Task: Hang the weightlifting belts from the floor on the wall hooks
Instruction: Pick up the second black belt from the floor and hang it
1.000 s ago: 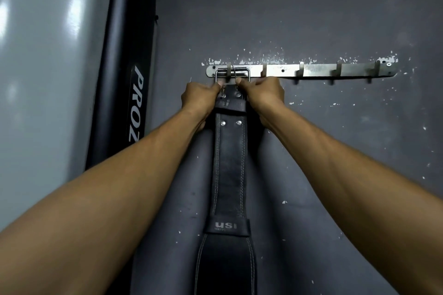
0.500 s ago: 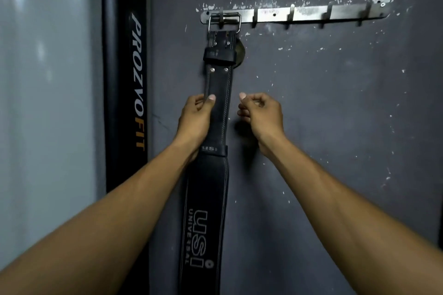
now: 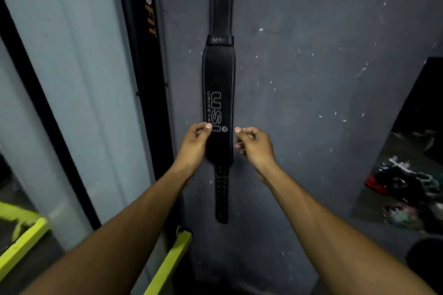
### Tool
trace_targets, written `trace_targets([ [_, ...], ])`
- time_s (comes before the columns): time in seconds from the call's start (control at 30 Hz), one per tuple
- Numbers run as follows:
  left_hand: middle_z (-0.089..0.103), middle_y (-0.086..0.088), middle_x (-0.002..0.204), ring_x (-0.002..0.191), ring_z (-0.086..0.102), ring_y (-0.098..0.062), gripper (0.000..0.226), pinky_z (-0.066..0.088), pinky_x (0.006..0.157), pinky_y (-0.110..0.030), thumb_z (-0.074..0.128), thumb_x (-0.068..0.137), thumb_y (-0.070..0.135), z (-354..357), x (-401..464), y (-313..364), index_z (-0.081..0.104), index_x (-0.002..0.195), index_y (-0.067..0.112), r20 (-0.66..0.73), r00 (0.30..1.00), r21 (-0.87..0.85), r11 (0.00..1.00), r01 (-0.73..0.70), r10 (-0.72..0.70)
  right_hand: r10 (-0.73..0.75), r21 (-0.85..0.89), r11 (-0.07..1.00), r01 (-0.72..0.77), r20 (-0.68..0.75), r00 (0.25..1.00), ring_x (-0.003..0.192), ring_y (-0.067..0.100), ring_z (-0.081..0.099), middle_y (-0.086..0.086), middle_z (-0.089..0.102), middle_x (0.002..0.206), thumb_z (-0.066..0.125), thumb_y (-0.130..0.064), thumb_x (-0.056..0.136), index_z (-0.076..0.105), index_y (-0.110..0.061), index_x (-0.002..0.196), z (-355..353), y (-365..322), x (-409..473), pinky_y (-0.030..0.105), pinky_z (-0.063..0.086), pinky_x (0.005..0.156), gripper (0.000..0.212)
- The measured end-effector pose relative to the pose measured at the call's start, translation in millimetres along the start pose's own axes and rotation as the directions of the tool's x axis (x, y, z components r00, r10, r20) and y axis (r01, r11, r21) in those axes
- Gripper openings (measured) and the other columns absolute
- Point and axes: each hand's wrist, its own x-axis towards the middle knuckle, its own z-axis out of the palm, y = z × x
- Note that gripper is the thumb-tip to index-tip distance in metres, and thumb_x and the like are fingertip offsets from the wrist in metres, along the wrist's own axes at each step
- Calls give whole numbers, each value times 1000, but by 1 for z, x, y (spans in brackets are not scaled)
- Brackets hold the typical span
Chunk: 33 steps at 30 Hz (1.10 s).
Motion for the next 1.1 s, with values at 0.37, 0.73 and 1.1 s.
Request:
trace_targets([
  [0.37, 67, -3, 102, 97, 60, -17, 20, 45, 85, -37, 58, 96, 44, -13, -144, -172, 66, 94, 26, 40, 927, 42, 928, 371, -372, 370, -282, 895, -345, 41, 928, 90, 28, 75, 9, 78, 94, 67, -40, 100, 71, -7, 99, -17, 177, -116, 48, 60, 91, 34],
  [0.73, 60, 2, 84, 78, 53, -4, 14, 45, 75, -25, 59, 101, 26, -42, -210, -357, 64, 98, 12, 93, 766, 307, 750, 586, -636, 654, -338, 710, -618, -8, 756, 61, 12, 64, 1, 70, 78, 66, -34, 101, 61, -19, 80, 9, 366, -181, 26, 48, 61, 26],
  [1.1, 60, 5, 89, 77, 55, -9, 24, 44, 62, -24, 57, 101, 39, -31, -276, -565, 63, 113, 19, 56, 544, 497, 496, 712, -837, 872, -351, 446, -823, -38, 489, 68, 13, 63, 10, 69, 94, 64, -31, 103, 66, -3, 105, 10, 596, -256, 17, 50, 57, 29],
])
